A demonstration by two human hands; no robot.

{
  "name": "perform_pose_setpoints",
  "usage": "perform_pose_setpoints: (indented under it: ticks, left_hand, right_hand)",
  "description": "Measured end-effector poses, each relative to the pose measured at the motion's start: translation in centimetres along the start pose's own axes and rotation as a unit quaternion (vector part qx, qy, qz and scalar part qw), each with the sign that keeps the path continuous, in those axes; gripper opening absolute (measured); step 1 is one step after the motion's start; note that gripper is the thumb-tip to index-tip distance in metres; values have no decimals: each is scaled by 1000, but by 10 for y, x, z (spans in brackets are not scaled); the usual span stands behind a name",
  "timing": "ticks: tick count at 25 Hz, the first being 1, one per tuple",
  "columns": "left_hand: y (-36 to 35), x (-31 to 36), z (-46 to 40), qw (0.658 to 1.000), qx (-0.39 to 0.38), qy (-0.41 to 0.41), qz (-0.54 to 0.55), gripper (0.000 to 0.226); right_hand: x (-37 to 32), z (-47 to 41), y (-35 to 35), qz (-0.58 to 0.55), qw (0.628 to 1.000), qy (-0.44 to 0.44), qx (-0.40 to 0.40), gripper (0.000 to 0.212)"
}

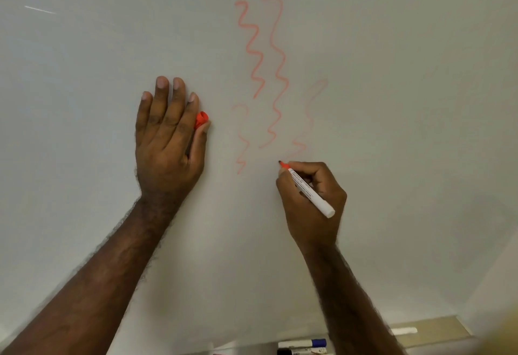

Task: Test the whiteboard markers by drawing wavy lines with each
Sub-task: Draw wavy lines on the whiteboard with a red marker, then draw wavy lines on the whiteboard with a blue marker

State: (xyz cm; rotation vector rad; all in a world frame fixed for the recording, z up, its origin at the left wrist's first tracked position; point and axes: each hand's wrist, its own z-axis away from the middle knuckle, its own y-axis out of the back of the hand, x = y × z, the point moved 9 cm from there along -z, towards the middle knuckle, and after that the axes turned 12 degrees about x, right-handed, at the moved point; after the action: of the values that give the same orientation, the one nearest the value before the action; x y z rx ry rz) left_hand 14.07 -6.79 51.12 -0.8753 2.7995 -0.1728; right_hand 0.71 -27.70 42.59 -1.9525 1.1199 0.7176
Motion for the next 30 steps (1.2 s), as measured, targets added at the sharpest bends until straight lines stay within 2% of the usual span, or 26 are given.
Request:
perform_pose_setpoints:
  ticks: [6,11,15,19,30]
  left_hand:
    - [25,19,39,984,-105,106,98,42]
    - [75,38,100,944,-164,241,151,38]
    - [93,42,135,897,-242,333,164,39]
    - [106,47,160,874,-306,344,156,37]
    - [146,77,202,833,-385,380,118,33]
  right_hand:
    - [11,11,-5,-98,974,-151,-139,14]
    - [18,47,-13,-136,921,-223,-290,23]
    - [30,79,-20,-115,888,-255,-365,33]
    - [43,103,-25,-79,865,-281,-408,33]
    - [86,172,-21,-61,788,-350,-503,32]
